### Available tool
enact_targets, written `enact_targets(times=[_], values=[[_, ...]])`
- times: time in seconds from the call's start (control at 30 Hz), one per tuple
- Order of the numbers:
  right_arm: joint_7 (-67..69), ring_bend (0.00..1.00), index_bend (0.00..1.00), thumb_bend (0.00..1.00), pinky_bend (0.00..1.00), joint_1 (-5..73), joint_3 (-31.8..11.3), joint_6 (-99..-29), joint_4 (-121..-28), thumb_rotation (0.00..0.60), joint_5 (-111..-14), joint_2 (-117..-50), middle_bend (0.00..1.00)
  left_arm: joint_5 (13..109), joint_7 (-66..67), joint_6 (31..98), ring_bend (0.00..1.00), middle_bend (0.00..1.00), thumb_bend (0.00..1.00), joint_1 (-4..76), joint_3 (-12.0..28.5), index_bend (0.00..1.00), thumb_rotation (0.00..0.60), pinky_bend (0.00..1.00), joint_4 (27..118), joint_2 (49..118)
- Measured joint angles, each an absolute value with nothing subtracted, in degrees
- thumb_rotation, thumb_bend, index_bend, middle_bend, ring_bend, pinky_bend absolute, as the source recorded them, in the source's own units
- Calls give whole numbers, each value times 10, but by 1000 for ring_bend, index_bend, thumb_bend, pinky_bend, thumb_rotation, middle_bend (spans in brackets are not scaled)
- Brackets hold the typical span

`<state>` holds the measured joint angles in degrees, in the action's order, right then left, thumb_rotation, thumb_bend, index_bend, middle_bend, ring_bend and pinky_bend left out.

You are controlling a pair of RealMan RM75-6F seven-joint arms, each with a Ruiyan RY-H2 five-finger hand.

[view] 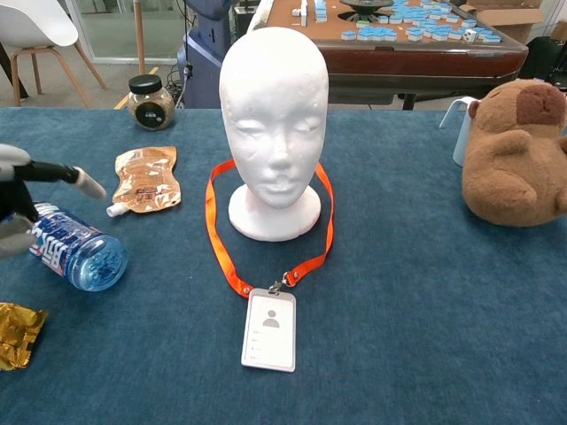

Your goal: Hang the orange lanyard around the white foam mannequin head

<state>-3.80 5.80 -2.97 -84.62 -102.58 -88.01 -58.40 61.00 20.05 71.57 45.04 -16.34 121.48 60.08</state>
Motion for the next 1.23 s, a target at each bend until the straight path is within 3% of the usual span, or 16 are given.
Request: enact_targets(times=[0.2, 0.5, 0.67, 1.23], values=[[-41, 416, 159, 278, 490, 68, -21, -818, -1010, 600, -889, -584, 445, 704, 152, 843, 580, 544, 382, 344, -156, 160, 600, 766, 1147, 604], [-58, 373, 159, 278, 455, 71, -20, -822, -988, 600, -897, -596, 419, 757, 92, 987, 393, 378, 346, 195, -111, 159, 600, 588, 1006, 676], [-58, 371, 159, 278, 451, 71, -18, -825, -976, 600, -905, -605, 418, 763, 86, 998, 379, 367, 345, 155, -88, 159, 600, 572, 971, 703], [-44, 371, 159, 262, 451, 72, -11, -817, -970, 600, -907, -610, 418, 801, 111, 1009, 379, 363, 346, 73, -64, 158, 600, 564, 978, 706]])
